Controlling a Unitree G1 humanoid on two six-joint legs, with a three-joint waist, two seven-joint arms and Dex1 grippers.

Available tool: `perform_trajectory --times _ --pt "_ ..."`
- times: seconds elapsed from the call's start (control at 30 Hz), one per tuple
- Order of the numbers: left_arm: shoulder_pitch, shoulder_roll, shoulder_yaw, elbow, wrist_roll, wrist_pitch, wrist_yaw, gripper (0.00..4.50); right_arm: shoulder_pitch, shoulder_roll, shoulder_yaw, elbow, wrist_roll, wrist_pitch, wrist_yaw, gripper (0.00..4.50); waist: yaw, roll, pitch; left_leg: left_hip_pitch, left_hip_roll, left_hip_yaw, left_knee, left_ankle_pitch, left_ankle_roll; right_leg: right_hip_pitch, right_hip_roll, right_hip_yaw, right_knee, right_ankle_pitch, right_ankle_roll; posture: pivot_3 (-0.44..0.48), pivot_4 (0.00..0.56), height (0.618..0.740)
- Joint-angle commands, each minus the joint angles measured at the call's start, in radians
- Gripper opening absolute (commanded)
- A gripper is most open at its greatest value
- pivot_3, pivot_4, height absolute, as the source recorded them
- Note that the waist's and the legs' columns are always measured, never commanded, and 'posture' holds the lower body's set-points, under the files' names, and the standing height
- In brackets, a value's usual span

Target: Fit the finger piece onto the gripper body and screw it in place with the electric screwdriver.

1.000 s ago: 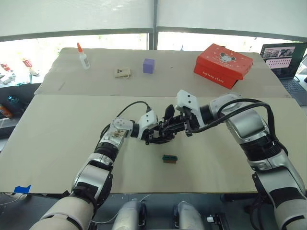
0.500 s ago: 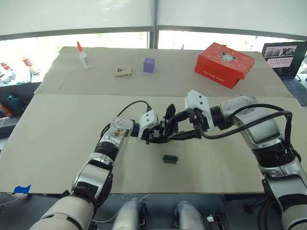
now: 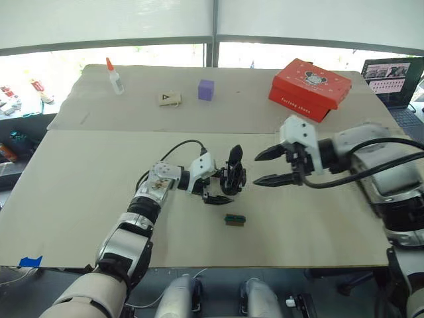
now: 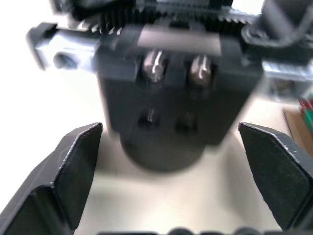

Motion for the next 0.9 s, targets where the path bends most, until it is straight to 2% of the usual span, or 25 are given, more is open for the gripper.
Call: perform_trajectory --times 0.03,0.1,0.17,0.33,0.43,0.53,0.63,0.77,0.9 --pt "0.043 0.048 0.012 -0.134 -0.048 0.087 -0.045 4.50 -0.021 -0.062 -0.045 -0.011 0.039 0.090 0.028 4.49 -0.004 0.000 0.000 0.000 0.000 0.000 0.000 0.000 0.000 0.000 0.000 0.000 0.000 0.000 0.000 0.000 0.150 0.740" --pt "0.105 0.114 0.028 -0.308 -0.103 0.185 -0.087 4.50 -0.028 -0.131 -0.042 0.016 0.037 0.184 0.043 4.49 -0.007 0.000 0.000 0.000 0.001 0.000 0.000 0.000 0.000 0.000 0.000 0.000 0.000 0.000 0.000 0.000 0.150 0.740" --pt "0.194 0.217 0.060 -0.547 -0.181 0.316 -0.135 4.50 -0.038 -0.219 -0.021 0.090 -0.005 0.257 0.045 4.49 -0.010 0.001 0.001 -0.002 0.001 0.000 0.000 0.000 0.000 -0.001 0.000 0.000 0.000 0.000 0.000 0.000 0.150 0.740" --pt "0.330 0.429 0.152 -0.955 -0.378 0.588 -0.155 4.50 -0.063 -0.351 0.054 0.339 -0.136 0.245 0.052 4.49 -0.007 0.004 0.003 -0.003 0.002 -0.001 0.000 0.000 0.000 -0.002 -0.002 0.001 -0.003 0.000 0.000 0.000 0.150 0.740" --pt "0.368 0.522 0.210 -1.115 -0.487 0.708 -0.143 4.50 -0.106 -0.378 0.112 0.522 -0.229 0.201 0.072 4.49 -0.005 0.006 0.004 -0.002 0.002 -0.001 0.000 0.000 -0.001 -0.001 -0.003 0.001 -0.004 0.000 0.000 0.000 0.150 0.740" --pt "0.380 0.566 0.241 -1.198 -0.559 0.774 -0.113 4.50 -0.160 -0.361 0.158 0.674 -0.312 0.142 0.085 4.49 -0.008 0.011 0.005 -0.002 0.002 -0.001 -0.001 0.000 -0.001 -0.002 -0.002 0.002 -0.003 0.000 0.000 0.000 0.150 0.740" --pt "0.357 0.595 0.257 -1.271 -0.609 0.814 -0.074 4.50 -0.264 -0.295 0.207 0.891 -0.406 0.124 0.050 4.49 -0.013 0.014 0.007 -0.002 0.002 0.002 -0.001 0.001 -0.002 -0.002 0.001 0.003 -0.002 -0.001 0.000 0.000 0.150 0.740" --pt "0.293 0.602 0.300 -1.321 -0.740 0.911 -0.010 4.50 -0.391 -0.208 0.254 1.134 -0.514 0.082 0.018 4.49 -0.017 0.014 0.007 -0.001 0.004 0.005 -0.002 0.002 -0.004 -0.002 0.005 0.005 -0.003 -0.001 -0.001 0.000 0.150 0.740" --pt "0.237 0.585 0.320 -1.336 -0.840 0.973 0.069 4.50 -0.450 -0.151 0.273 1.275 -0.581 0.023 0.013 4.49 -0.014 0.014 0.007 0.000 0.005 0.006 -0.003 0.003 -0.005 -0.002 0.007 0.007 -0.003 -0.001 -0.001 0.000 0.150 0.740"
